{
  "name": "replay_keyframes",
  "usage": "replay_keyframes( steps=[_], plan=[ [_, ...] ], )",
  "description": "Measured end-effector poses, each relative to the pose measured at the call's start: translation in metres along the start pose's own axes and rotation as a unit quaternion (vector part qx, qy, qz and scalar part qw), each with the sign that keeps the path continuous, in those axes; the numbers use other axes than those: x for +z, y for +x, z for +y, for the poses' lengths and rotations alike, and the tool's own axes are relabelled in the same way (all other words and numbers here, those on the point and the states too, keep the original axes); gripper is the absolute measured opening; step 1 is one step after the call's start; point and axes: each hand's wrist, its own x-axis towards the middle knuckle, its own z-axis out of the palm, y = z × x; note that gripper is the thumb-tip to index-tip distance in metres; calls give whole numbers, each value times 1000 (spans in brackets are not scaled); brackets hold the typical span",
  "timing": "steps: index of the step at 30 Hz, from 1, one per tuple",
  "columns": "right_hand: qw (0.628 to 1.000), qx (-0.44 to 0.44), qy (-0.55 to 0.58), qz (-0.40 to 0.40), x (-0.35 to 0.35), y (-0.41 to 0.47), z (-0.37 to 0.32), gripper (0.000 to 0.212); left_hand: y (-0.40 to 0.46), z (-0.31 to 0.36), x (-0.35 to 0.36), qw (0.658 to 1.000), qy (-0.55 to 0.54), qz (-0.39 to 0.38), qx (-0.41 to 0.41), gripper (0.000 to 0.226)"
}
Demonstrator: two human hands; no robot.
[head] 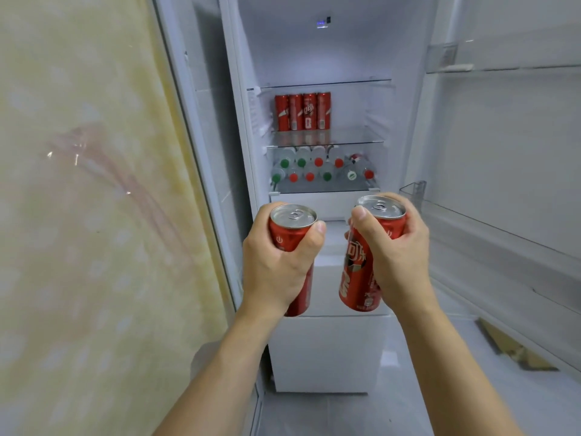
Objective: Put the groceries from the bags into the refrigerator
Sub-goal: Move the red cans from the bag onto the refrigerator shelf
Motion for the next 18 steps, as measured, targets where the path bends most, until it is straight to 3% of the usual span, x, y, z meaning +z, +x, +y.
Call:
replay_keyframes(
  steps=[11,18],
  plan=[
    [999,-5,8,-46,15,69,48,29,43,-46,35,999,23,37,-23,27],
    [997,-8,40,-68,19,123,73,26,81,-67,63,997,49,63,-6,33]
  ],
)
